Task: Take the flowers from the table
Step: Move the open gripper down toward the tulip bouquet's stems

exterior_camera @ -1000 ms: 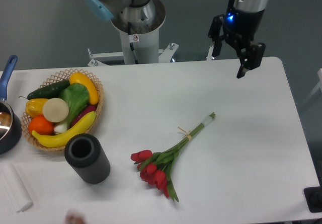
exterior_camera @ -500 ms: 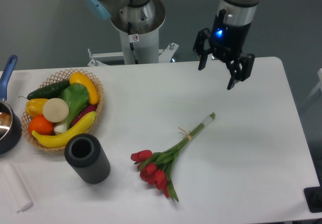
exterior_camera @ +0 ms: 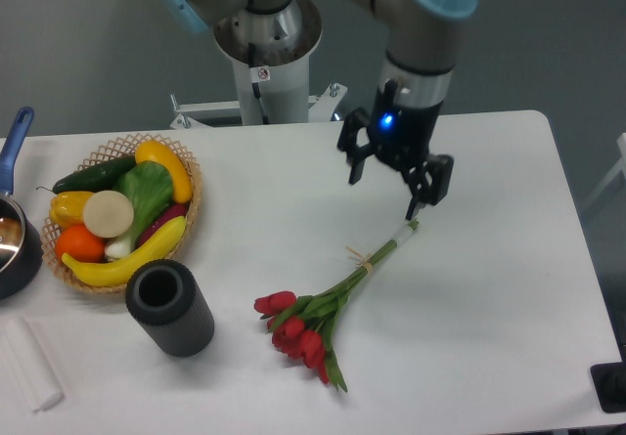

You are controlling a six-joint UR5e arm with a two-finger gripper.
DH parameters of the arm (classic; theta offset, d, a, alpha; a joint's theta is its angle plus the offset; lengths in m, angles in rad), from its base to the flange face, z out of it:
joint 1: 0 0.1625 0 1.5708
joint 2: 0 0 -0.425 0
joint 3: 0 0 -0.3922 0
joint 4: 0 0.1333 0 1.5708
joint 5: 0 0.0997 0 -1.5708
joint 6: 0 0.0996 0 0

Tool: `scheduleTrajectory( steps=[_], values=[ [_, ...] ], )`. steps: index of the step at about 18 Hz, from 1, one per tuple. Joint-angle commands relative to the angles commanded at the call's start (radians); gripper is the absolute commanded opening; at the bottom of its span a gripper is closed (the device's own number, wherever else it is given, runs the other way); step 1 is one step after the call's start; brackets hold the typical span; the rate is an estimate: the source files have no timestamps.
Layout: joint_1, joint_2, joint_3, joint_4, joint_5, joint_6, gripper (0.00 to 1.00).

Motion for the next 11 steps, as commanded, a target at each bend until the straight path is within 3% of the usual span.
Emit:
scheduleTrajectory(
  steps=[11],
  values=[
    [-0.046, -0.146, -0.041, 0.072, 0.005, -0.048, 1.0]
  ],
)
